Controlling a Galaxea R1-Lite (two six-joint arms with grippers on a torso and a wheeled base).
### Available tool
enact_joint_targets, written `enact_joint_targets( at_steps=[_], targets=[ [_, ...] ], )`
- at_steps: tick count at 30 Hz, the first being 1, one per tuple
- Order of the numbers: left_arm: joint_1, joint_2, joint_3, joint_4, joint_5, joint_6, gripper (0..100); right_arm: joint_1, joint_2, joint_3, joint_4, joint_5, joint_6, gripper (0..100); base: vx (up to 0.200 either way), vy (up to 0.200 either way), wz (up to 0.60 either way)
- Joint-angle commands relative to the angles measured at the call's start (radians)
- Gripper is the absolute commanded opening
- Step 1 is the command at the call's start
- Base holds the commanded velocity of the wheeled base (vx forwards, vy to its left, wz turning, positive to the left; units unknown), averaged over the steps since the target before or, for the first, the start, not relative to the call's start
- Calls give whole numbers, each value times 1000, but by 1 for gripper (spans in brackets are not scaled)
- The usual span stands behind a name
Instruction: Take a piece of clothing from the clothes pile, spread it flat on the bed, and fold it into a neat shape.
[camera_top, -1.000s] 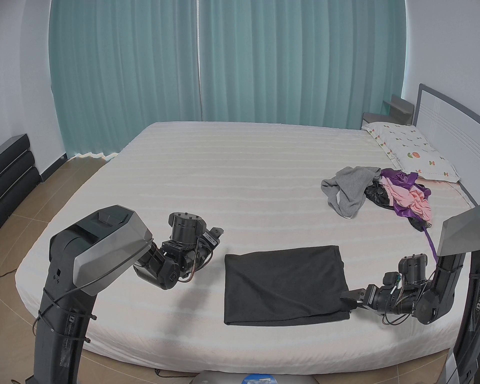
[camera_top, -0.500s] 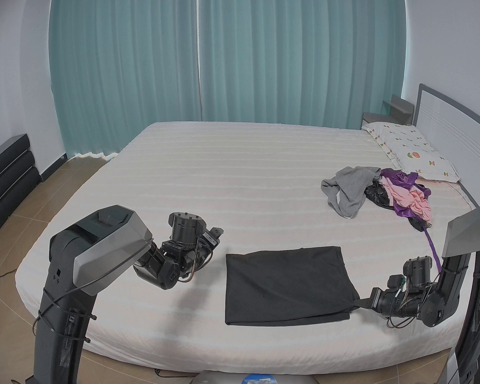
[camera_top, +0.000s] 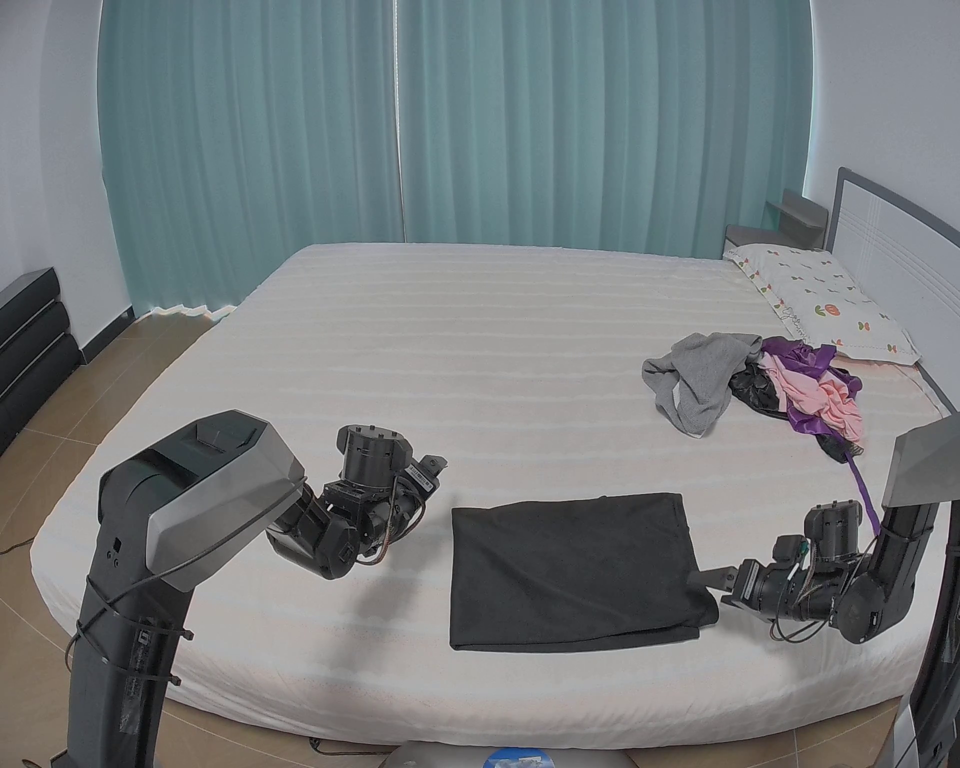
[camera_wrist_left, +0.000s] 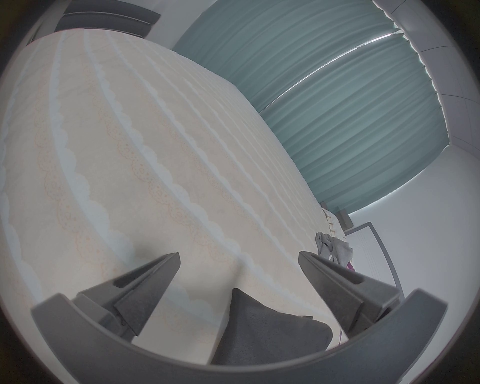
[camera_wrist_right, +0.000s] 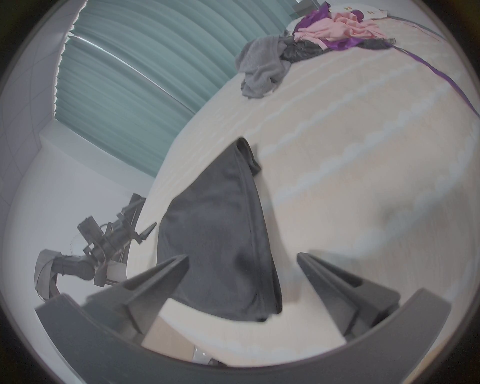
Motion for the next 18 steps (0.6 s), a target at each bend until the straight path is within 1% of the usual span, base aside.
enact_joint_targets(
  at_steps=[1, 4, 7, 9, 10, 13, 18],
  targets=[
    [0, -4, 5, -3, 0, -2, 100, -16, 37, -148, 22, -4, 24, 100, 0, 0, 0],
    [0, -7, 10, -3, 0, -2, 100, -10, 87, -282, 65, -21, 73, 100, 0, 0, 0],
    [0, -8, 13, -3, 0, -3, 100, 10, 159, -421, 133, -30, 93, 100, 0, 0, 0],
    [0, -8, 15, -2, 0, -3, 100, 28, 195, -492, 156, -57, 93, 100, 0, 0, 0],
    [0, -10, 21, -3, 0, -3, 100, 38, 215, -543, 165, -90, 94, 100, 0, 0, 0],
    [0, -16, 30, -5, 0, -2, 100, 52, 248, -624, 186, -119, 107, 100, 0, 0, 0],
    [0, -16, 30, -5, 0, -2, 100, 58, 257, -682, 223, -122, 110, 100, 0, 0, 0]
  ],
)
